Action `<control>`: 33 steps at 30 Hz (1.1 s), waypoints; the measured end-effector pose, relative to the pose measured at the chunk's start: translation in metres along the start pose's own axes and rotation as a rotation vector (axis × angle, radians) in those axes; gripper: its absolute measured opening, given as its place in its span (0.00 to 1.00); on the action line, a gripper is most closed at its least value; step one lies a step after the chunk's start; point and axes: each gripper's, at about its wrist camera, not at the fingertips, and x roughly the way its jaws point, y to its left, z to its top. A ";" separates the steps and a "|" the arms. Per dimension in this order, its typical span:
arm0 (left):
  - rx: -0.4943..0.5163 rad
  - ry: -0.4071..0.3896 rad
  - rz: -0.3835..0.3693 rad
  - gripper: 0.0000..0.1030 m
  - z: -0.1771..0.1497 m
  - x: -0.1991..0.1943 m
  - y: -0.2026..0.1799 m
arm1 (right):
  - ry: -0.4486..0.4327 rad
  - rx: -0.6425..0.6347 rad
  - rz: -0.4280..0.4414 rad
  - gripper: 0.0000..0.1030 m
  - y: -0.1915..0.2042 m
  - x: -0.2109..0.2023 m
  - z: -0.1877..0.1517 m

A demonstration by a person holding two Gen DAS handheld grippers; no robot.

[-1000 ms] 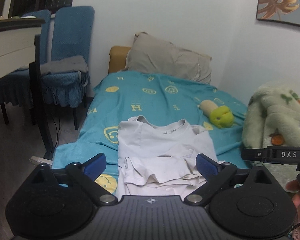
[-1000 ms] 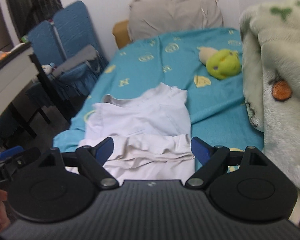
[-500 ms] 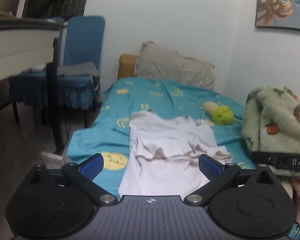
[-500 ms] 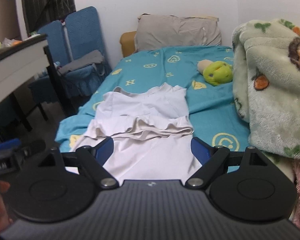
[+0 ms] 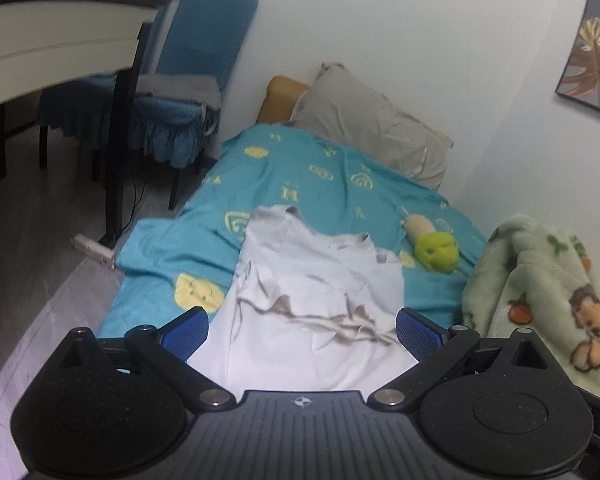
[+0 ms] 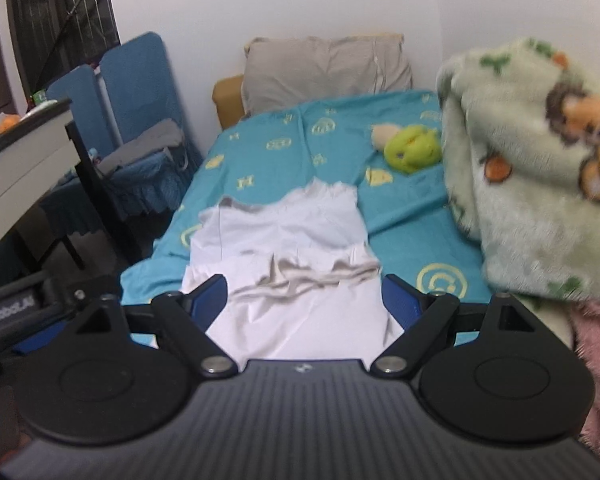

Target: Fold clothes

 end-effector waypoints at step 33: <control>-0.633 0.400 -0.141 0.83 -0.078 0.123 0.107 | 0.402 0.852 0.257 0.84 -0.100 0.086 -0.081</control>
